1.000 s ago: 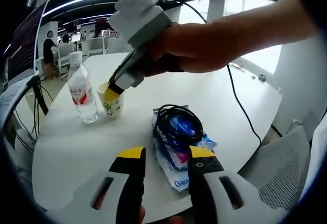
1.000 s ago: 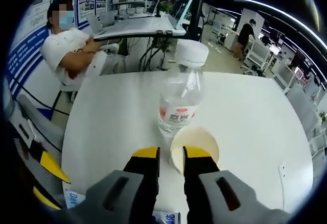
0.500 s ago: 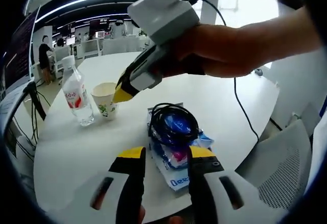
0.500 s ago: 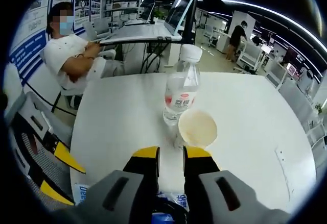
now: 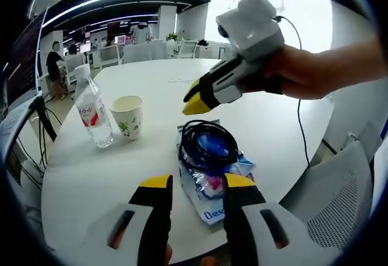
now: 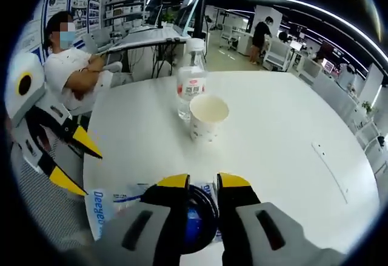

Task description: Arrange the tabletop items into an orderly group along one side of the table until the central work area is clear of visible clutter.

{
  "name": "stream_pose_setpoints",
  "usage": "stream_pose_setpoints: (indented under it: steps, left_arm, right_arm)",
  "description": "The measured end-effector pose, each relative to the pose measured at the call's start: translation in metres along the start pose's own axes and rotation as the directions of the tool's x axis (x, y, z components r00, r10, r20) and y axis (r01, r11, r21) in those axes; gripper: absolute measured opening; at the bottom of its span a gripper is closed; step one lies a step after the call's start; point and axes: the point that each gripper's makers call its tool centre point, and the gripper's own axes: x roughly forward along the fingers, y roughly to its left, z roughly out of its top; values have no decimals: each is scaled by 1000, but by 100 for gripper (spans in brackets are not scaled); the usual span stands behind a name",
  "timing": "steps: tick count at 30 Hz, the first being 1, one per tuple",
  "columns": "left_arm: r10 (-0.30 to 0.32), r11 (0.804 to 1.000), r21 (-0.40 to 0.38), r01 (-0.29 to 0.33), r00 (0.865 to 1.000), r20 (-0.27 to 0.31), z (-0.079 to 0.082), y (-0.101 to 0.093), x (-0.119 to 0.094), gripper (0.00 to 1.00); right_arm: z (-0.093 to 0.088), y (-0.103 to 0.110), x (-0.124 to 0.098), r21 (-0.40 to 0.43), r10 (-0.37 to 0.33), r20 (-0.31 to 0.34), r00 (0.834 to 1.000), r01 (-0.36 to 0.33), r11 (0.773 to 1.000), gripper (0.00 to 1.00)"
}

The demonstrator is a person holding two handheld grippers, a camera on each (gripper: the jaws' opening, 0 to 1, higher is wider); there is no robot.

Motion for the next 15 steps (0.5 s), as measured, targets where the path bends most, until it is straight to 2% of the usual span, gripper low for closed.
stream_pose_setpoints:
  steps: [8,15]
  left_arm:
    - [20,999,-43,-20,1000,6,0,7,0,31]
    - [26,999,-45,-26,1000,1,-1,6,1,32]
  right_arm:
    - [-30,-8,-21,75,-35,-8,999,35,997,16]
    - [-54,-8,-32,139,-48,-15,999,49,989,17]
